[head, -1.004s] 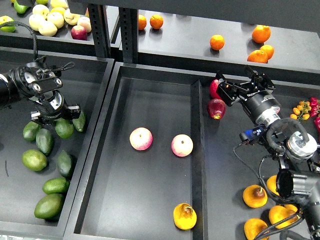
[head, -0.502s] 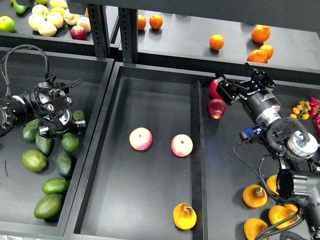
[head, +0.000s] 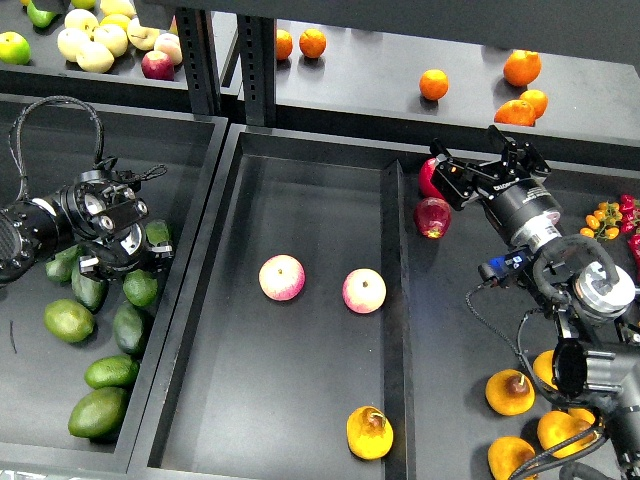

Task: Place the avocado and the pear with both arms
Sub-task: 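Lower the avocado among the other avocados and open the left gripper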

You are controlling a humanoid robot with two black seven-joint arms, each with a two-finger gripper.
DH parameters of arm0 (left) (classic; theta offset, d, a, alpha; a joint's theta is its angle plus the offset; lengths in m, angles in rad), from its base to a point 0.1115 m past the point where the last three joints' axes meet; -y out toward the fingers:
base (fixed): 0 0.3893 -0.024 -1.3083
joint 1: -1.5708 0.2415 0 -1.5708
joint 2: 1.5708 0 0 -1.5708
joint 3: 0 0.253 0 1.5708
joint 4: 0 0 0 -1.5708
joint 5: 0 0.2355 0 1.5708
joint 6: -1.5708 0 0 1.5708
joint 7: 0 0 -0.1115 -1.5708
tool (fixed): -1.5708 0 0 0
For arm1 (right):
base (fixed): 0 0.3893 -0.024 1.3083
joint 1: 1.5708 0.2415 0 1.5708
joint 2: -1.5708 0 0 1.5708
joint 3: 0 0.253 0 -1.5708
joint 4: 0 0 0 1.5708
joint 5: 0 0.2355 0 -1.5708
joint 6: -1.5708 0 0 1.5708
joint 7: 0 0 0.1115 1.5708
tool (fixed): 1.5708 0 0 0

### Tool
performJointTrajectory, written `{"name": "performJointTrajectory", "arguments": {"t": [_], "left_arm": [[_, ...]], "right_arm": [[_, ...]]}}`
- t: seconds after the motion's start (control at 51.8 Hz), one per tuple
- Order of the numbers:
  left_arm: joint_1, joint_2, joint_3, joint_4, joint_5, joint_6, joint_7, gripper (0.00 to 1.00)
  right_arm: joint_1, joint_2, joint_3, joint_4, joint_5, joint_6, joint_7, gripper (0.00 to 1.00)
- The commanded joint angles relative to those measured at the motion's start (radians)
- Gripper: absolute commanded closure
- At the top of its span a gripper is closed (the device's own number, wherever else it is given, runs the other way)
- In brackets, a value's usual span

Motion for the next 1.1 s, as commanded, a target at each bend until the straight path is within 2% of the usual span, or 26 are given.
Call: {"name": "performJointTrajectory", "arguments": {"t": [0.0, 0.174, 0.309, 0.579, 0.811, 0.927, 1.004, 1.062, 1.081], "left_arm": [[0.000, 0.000, 0.000, 0.002, 0.002, 0.000, 0.000, 0.49], [0.000, -0.005, 0.000, 0.000, 0.002, 0.000, 0.000, 0.44], [0.000, -0.011, -0.008, 0.000, 0.002, 0.000, 0.000, 0.36], [-0.001, -0.011, -0.009, 0.000, 0.001, 0.000, 0.000, 0.29], [-0.014, -0.005, -0.043, -0.015, -0.001, 0.000, 0.000, 0.11], [-0.035, 0.020, -0.171, -0.015, -0.002, 0.000, 0.000, 0.05], [-0.046, 0.046, -0.293, -0.017, -0.002, 0.000, 0.000, 0.04], [-0.049, 0.063, -0.398, -0.017, -0.002, 0.000, 0.000, 0.04], [-0.051, 0.076, -0.500, -0.017, -0.004, 0.000, 0.000, 0.03]], "right_arm": [[0.000, 0.000, 0.000, 0.001, 0.000, 0.000, 0.000, 0.01], [0.000, 0.000, 0.000, -0.001, 0.000, 0.000, 0.000, 0.01], [-0.002, 0.000, 0.000, -0.001, 0.000, 0.000, 0.000, 0.01], [0.000, 0.000, 0.002, 0.001, 0.000, 0.000, 0.000, 0.01], [-0.002, 0.000, 0.000, 0.001, 0.000, 0.000, 0.000, 0.01], [-0.002, 0.000, 0.000, 0.002, 0.000, 0.002, -0.002, 0.01], [0.000, 0.000, 0.000, 0.002, 0.000, 0.000, -0.005, 0.01], [0.000, 0.000, 0.000, 0.002, 0.000, 0.000, -0.008, 0.01], [0.000, 0.000, 0.000, 0.002, 0.000, 0.002, -0.009, 0.01]]}}
